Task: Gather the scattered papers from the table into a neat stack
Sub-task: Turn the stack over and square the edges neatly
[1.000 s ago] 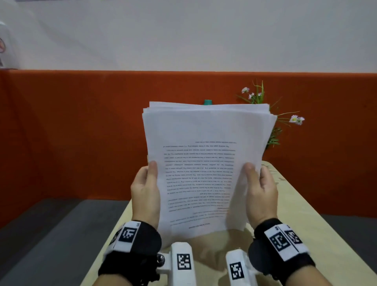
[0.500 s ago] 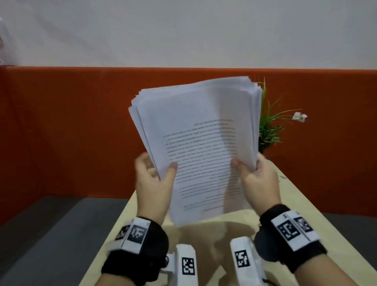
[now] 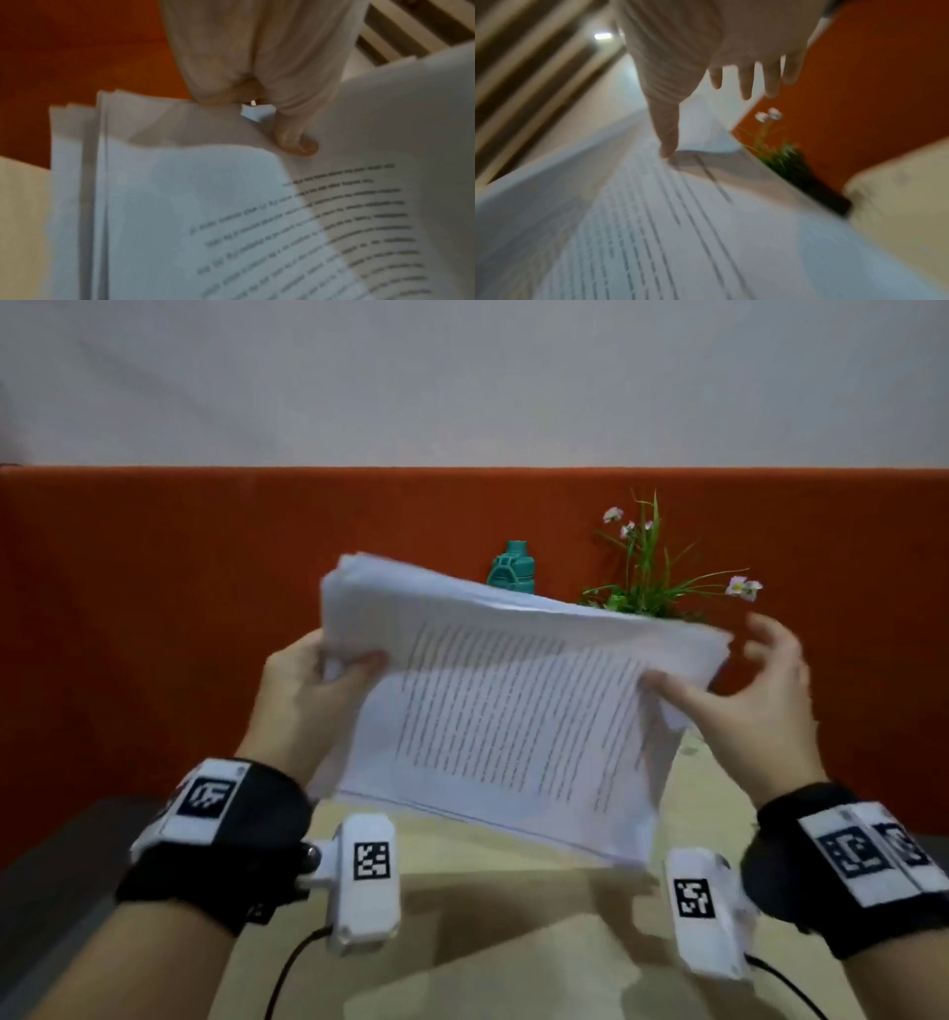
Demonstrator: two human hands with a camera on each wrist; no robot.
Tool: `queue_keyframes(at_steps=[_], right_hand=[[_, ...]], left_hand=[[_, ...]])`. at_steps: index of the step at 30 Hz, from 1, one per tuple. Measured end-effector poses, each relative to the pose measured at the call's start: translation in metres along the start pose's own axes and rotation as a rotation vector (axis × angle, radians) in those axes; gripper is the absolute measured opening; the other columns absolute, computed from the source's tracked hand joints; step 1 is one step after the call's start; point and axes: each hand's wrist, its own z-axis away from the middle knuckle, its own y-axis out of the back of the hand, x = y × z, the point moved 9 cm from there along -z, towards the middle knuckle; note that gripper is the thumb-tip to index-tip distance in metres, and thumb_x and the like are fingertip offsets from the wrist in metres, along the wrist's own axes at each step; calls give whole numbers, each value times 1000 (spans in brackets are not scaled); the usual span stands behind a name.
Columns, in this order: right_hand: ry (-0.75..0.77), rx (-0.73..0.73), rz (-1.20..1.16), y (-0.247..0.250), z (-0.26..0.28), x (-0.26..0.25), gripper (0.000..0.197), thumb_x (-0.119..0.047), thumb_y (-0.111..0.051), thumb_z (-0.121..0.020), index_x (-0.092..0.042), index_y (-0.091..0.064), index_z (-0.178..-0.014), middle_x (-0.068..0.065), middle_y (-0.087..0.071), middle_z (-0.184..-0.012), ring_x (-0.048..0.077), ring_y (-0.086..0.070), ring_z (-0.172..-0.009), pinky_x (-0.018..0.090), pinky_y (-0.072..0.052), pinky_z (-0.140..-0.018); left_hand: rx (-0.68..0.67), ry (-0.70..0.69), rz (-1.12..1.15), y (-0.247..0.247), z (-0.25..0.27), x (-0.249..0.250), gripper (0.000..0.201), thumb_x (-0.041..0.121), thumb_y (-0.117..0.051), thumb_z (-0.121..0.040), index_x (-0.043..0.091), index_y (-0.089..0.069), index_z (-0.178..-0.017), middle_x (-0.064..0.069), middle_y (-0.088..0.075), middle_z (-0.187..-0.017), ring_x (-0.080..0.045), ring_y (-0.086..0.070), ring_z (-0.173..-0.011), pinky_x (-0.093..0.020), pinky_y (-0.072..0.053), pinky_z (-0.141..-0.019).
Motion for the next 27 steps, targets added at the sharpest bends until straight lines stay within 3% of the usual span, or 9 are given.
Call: queue_keyframes(at_steps=[2, 4, 8, 11, 15, 19, 21, 23, 27], right_hand=[[-192, -209, -444, -24, 7, 21, 78, -37, -78, -71, -25, -38, -136, 0, -52, -133, 20, -55, -118, 38, -46, -94], [-176, -323, -628, -43, 13, 20, 50, -19, -72, -78, -14, -54, -125, 0, -67, -116, 17, -67, -104, 35, -52, -89], [-56, -143, -664, -37, 15, 16, 23, -14, -70, -82, -24, -64, -102, -11, -72, -97, 1, -71, -83, 27, -53, -75], [14, -116, -592, -37, 27, 16, 18, -17, -69, -83, -32, -60, -88, -9, -68, -92, 11, -67, -86, 31, -53, -71], [43, -82, -528, -38, 40, 17, 29, -20, -69, -83, -42, -51, -92, -8, -62, -98, 14, -62, -93, 37, -54, -77], [130, 10, -579, -20, 35, 6, 44, -20, -70, -82, -36, -43, -113, -16, -55, -103, 3, -61, -92, 22, -53, -72], [146, -14, -548, -20, 32, 3, 48, -21, -69, -82, -34, -42, -119, -19, -52, -104, -6, -61, -88, 12, -54, -65], [128, -70, -505, -25, 29, 5, 48, -17, -69, -83, -33, -43, -120, -23, -50, -103, -16, -59, -83, 7, -51, -58], [-72, -230, -582, -44, 31, 25, 28, -15, -68, -83, -23, -58, -108, -3, -67, -103, 16, -66, -96, 28, -53, -70]], left_hand=[[11, 101, 156, -1, 7, -18, 19, 5, -63, -88, 23, -67, -87, 17, -76, -74, -3, -70, -74, -20, -56, -63], [20, 158, 209, -7, 15, -29, 18, 4, -61, -90, 21, -67, -93, 15, -77, -81, -11, -70, -84, -21, -58, -70], [87, 155, 193, -16, 30, -39, 13, 16, -64, -90, 22, -68, -101, 3, -74, -103, -19, -70, -97, -42, -57, -86], [143, 138, 146, -20, 38, -43, 15, 19, -68, -87, 29, -61, -97, 6, -70, -98, -18, -69, -91, -39, -57, -80], [178, 106, 81, -27, 41, -39, 44, 15, -70, -85, 29, -48, -120, 14, -60, -106, -4, -63, -90, -31, -56, -82], [168, -45, -67, -29, 35, -17, 78, 15, -68, -87, 37, -22, -147, 15, -51, -111, -5, -51, -109, -17, -39, -90], [142, -129, -205, -29, 30, -7, 62, 12, -63, -90, 32, -39, -143, 11, -48, -117, -1, -46, -111, -15, -41, -91], [128, -179, -348, -28, 26, -2, 36, 10, -59, -92, 22, -62, -126, 8, -48, -114, -4, -47, -107, -25, -45, -98], [27, -106, -473, -27, 17, -9, 34, 20, -59, -91, 23, -61, -125, 5, -45, -117, -12, -49, -109, -30, -45, -95]])
